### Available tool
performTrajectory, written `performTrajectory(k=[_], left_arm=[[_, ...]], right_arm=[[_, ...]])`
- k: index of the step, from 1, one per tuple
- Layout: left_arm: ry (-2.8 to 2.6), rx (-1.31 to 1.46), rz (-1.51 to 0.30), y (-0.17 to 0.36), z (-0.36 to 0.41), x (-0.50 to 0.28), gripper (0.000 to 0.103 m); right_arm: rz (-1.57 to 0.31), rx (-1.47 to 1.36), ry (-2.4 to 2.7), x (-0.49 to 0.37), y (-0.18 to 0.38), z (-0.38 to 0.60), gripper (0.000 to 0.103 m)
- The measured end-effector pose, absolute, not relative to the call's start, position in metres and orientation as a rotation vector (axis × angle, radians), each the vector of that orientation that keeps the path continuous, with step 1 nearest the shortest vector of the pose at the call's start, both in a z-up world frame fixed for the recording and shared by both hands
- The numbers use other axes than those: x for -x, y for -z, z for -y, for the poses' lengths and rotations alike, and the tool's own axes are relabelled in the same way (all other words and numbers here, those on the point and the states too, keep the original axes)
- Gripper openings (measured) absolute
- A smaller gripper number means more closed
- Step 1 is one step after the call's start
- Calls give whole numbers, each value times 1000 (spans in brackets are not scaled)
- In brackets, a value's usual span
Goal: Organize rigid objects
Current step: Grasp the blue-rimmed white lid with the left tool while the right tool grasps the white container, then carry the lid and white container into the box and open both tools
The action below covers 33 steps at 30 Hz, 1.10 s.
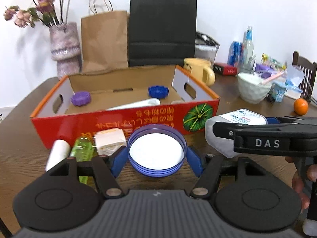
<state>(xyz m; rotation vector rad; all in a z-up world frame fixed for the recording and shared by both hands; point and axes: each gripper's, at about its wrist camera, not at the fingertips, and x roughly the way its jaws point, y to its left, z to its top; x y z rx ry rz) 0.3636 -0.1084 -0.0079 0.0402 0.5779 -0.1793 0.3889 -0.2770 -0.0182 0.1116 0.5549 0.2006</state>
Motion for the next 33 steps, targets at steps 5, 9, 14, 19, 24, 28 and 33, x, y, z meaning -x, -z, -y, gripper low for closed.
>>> performTrajectory(k=[5,9,14,19,24,28,33], left_arm=[[176,-20,-545,-5,97,-334,66],[156,17,-542,-7,72,-301,66],[92,15,-497,-10,42,-248,66],[74,22,-419,-27,20,-199,66],[95,20,-341,-42,8,-150,66],[87,8,-306,-44,5,-111,66],[83,-17,-244,-38,4,-61,66]], right_arm=[[-533,-91,-206,-358,6,273,83],[-550,-87,-222,-329,17,270,83],[-534,-78,-244,-276,25,261,83],[-467,-88,-271,-222,10,248,83],[-383,-89,-272,-167,-13,239,83],[-309,-77,-267,-119,-20,225,83],[-239,-87,-260,-67,-10,205,83]])
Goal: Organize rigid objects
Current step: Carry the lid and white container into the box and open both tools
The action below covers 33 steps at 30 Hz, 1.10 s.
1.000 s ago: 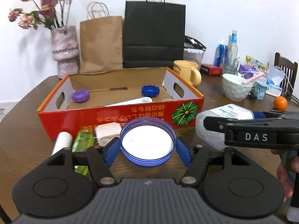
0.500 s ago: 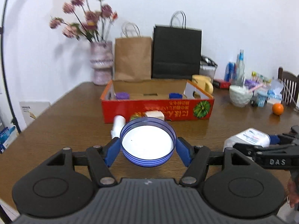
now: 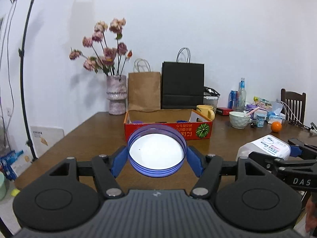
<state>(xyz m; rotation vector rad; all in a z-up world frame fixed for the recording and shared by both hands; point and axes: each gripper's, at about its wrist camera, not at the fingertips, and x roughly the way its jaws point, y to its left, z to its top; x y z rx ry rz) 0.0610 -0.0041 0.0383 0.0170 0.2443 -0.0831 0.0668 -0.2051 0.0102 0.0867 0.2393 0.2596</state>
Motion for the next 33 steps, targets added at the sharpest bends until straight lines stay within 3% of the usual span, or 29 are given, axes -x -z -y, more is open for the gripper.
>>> performTrajectory(k=[7,16,33], left_arm=[[128,-35,-212,-34,4,-30,67],[105,0,-248,-28,-5,-46,66],[34,1,-243,-52,-27,-138,66]], right_arm=[[-205,-50,-281,-46,-12,180,83],[-278,-51,-241,-67,1,182,83],[-248,-80,-208,-148,-18,203,83]])
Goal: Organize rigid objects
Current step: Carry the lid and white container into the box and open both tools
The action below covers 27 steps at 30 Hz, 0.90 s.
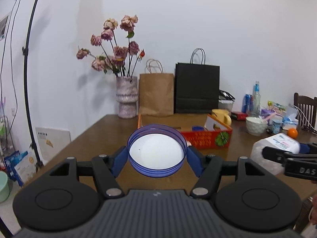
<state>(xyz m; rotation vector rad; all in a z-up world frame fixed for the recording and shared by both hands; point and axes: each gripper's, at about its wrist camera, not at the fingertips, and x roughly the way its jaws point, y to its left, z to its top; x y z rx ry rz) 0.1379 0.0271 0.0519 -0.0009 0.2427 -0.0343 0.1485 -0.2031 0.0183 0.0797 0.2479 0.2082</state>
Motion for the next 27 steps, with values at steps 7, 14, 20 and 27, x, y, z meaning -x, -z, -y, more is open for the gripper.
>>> performTrajectory(k=[7,14,20,27], left_arm=[[45,8,-199,-92,-36,-220,66],[80,16,-227,-126,-44,-308,66],[153,21,-389,-147,-46,-397,66],[191,18,-765,-119,-37,-519,66]], right_arm=[[-233,-125,-234,-221,-56,212,83],[-219,-95,-280,-301,-99,214,83],[-310,-54,-361,-390,-131,201,83],[-648,-101,-440,-528,-117,177,83]])
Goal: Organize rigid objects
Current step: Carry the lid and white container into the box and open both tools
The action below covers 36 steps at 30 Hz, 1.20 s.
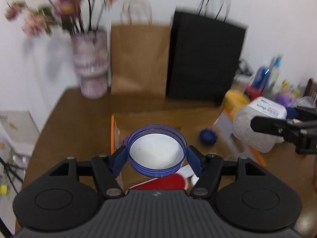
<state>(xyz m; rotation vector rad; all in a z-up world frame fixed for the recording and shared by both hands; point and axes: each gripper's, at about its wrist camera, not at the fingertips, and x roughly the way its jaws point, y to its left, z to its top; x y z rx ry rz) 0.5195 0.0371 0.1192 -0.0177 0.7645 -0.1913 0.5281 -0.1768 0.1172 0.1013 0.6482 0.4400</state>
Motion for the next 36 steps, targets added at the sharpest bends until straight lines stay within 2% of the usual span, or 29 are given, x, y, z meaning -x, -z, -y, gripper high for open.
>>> performTrajectory(k=[3,9,13,19,26,36], left_arm=[[177,14,-887,-89,-34,-560,67],[131,15,-1057,-37,-33,-613,67],[123,1,-1130,-20,-31,-629,67],[82,-29,-1139,-17,-22,-644,68],[55,-35,-1156,-16,-13,-647,83],[24,-15,-1082,-62,-18,-607,88]], right_arm=[[-796,-109,-424,-584,-89,163,83],[-967,-102,-355,-650,-31,140,83],[-1048,-79,-337,-672,2,125,83],[-1103,-71,-340,-681,28,115,84],[-1151,-88,-316,-682,31,114,85],[-1073,-83,-286,-643,-31,146,85]])
